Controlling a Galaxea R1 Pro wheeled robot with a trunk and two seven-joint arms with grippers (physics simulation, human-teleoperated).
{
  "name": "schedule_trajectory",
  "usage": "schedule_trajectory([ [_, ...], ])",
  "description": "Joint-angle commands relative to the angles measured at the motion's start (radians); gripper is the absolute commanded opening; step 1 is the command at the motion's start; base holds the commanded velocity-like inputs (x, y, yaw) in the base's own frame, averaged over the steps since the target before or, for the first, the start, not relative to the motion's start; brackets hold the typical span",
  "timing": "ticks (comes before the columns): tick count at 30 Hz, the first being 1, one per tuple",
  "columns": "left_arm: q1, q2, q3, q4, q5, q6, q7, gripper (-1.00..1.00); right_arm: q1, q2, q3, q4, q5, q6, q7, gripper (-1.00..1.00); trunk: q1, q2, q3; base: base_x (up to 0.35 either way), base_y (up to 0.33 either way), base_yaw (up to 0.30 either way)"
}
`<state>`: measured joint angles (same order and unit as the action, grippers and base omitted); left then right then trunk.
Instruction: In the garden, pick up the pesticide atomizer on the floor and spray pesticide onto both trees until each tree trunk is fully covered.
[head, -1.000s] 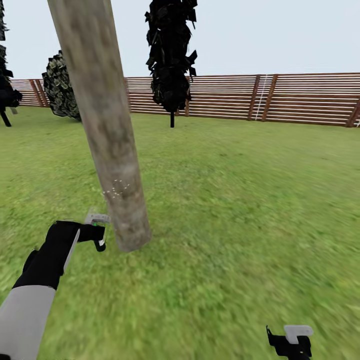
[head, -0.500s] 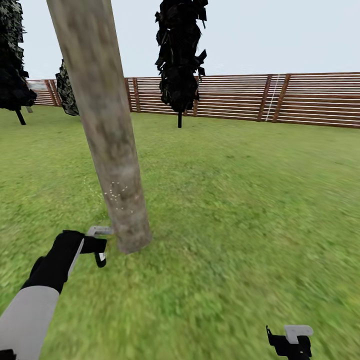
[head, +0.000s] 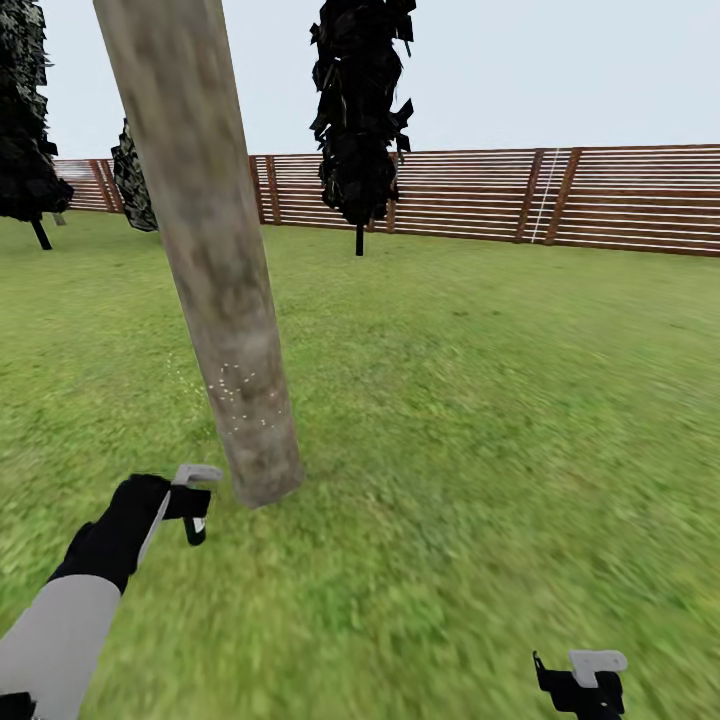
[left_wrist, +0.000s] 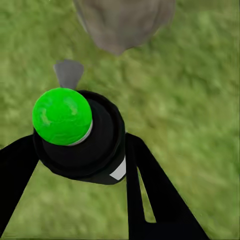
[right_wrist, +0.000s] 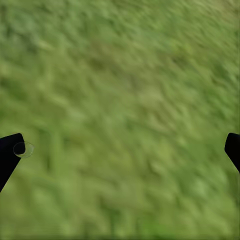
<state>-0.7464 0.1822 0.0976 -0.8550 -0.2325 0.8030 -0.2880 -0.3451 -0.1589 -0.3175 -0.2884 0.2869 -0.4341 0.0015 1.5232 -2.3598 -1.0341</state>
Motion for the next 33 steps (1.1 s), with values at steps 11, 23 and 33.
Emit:
schedule_trajectory([
  [11, 0.0, -0.106, -0.001, 0.089, 0.001, -0.07, 0.06, -1.0, 0.0, -0.001, 0.0, 0.0, 0.0, 0.0, 0.001, 1.0, 0.0, 0.0, 0.0, 0.02, 0.0, 0.0],
  [23, 0.046, -0.099, -0.002, 0.193, 0.009, -0.183, 0.066, -1.0, 0.0, -0.001, 0.0, 0.0, 0.0, 0.0, 0.002, 1.0, 0.0, 0.0, 0.0, 0.188, 0.0, 0.0],
  [33, 0.062, -0.021, 0.06, 0.252, 0.015, -0.255, 0.067, -1.0, 0.0, -0.001, 0.0, 0.0, 0.0, 0.0, 0.002, 1.0, 0.0, 0.0, 0.0, 0.0, 0.0, 0.0],
])
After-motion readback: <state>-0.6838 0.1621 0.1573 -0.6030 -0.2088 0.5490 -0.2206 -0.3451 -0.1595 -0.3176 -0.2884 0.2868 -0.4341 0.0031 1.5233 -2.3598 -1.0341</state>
